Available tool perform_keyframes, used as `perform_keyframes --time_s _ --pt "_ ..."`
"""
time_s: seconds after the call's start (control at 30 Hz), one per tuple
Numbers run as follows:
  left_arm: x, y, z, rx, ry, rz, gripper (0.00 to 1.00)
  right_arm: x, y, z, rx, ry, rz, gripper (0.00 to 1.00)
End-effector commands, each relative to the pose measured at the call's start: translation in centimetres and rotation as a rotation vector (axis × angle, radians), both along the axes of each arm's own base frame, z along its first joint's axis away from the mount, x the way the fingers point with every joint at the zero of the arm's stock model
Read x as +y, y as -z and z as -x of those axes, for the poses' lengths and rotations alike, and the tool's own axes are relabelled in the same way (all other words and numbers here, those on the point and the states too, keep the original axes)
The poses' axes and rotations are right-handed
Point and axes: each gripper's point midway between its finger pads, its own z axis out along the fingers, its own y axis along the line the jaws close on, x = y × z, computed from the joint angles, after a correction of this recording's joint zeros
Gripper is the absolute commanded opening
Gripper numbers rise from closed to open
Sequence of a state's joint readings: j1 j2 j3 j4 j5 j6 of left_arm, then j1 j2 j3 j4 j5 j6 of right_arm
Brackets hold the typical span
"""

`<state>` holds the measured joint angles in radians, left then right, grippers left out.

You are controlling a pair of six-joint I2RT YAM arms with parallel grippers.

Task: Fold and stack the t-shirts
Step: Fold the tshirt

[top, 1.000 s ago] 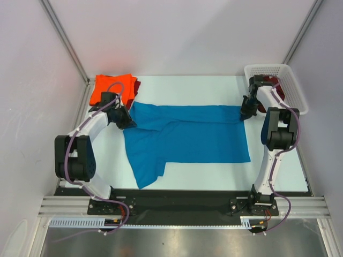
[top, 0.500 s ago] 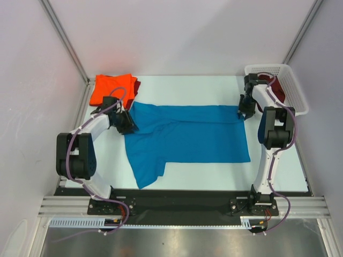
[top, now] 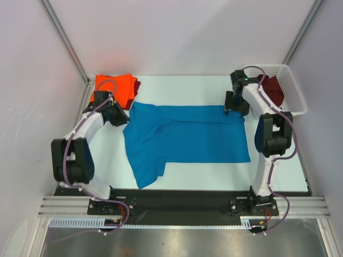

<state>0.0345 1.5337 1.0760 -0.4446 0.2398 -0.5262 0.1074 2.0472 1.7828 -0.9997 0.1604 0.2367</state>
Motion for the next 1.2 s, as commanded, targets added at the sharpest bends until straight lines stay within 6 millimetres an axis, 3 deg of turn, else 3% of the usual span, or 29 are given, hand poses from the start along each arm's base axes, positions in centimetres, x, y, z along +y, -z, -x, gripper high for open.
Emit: perform_keyframes --time_s 0.0,0.03,0.13,0.27,0.3,0.5,0.67,0.83,1.0,1.1,1.17 --pt "0.0 3.1 -1.4 0.11 -0.033 0.006 0.31 5.6 -0.9 0.9 -0.038 -0.095 -0.077 0.68" --pt "0.1 3.6 -1.4 0.126 -0.043 -0.002 0.31 8.0 -0.5 1.0 -0.042 -0.14 -0.108 0.68" --pt "0.1 4.8 -1.7 0.159 -0.051 0.001 0.3 11.9 0.8 1.6 -0.03 -0.202 -0.161 0.64" --pt "-0.1 7.3 -0.7 0.263 -0.061 0.004 0.27 14.4 2.9 3.0 0.011 -0.27 -0.128 0.57" --pt "0.5 7.7 -0.5 0.285 -0.079 -0.026 0.22 14.6 3.6 3.4 0.02 -0.278 -0.119 0.56" --pt "2.8 9.9 2.2 0.44 -0.115 -0.163 0.24 16.3 4.9 6.3 0.033 -0.342 -0.107 0.52" --pt "3.8 12.0 3.9 0.554 -0.11 -0.226 0.24 17.2 7.3 10.3 0.095 -0.362 -0.11 0.51" --pt "5.4 12.4 5.6 0.591 -0.138 -0.295 0.26 18.1 7.8 13.3 0.097 -0.39 -0.09 0.52" --pt "7.8 12.8 8.9 0.603 -0.189 -0.291 0.26 18.3 8.4 16.4 0.144 -0.384 -0.095 0.52" --pt "8.3 12.7 10.3 0.606 -0.173 -0.297 0.26 17.8 8.4 17.1 0.134 -0.374 -0.086 0.53" --pt "8.1 12.8 11.8 0.613 -0.166 -0.296 0.27 16.7 8.3 16.3 0.131 -0.361 -0.078 0.53"
